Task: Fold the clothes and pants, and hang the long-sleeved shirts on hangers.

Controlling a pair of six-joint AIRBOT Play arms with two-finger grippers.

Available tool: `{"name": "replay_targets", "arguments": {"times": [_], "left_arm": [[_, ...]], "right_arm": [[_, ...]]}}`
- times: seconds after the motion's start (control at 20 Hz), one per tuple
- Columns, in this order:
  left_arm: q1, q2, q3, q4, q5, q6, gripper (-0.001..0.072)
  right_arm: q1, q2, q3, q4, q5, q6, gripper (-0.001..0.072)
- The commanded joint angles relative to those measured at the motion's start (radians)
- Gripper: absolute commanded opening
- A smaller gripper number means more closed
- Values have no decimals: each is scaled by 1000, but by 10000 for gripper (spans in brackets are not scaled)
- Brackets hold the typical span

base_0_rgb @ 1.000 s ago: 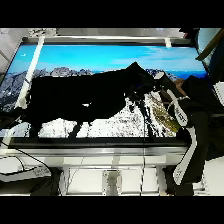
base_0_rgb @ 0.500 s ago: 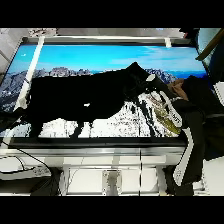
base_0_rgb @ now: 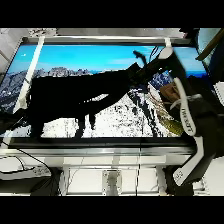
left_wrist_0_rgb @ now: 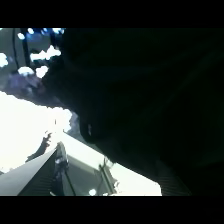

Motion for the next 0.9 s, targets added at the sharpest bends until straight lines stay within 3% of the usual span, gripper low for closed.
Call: {"name": "replay_targets", "arguments": {"times": [0.0, 0.2, 0.45, 0.5, 0.6, 0.7, 0.85], "left_arm": [[1, 0, 0, 0, -16, 0, 693], [1, 1, 5, 0, -14, 0, 693], [0, 2, 4, -122, -14, 12, 693], [-1, 2, 4, -156, -13, 42, 694], [-1, 1, 4, -163, -7, 49, 694], [2, 0, 4, -163, -16, 49, 694], [-7, -10, 3, -168, -33, 49, 694]], "right_arm": [[-2, 178, 38, -182, 150, 132, 3], [-2, 257, 31, -344, 146, 182, 2], [-6, 140, -109, -592, 80, 179, 5], [-14, 94, -115, -639, 11, 178, 40], [-54, 26, -114, -671, -142, 214, 349], [-110, 3, -114, -665, -236, 272, 388], [-196, 31, -114, -665, -209, 275, 388]]}}
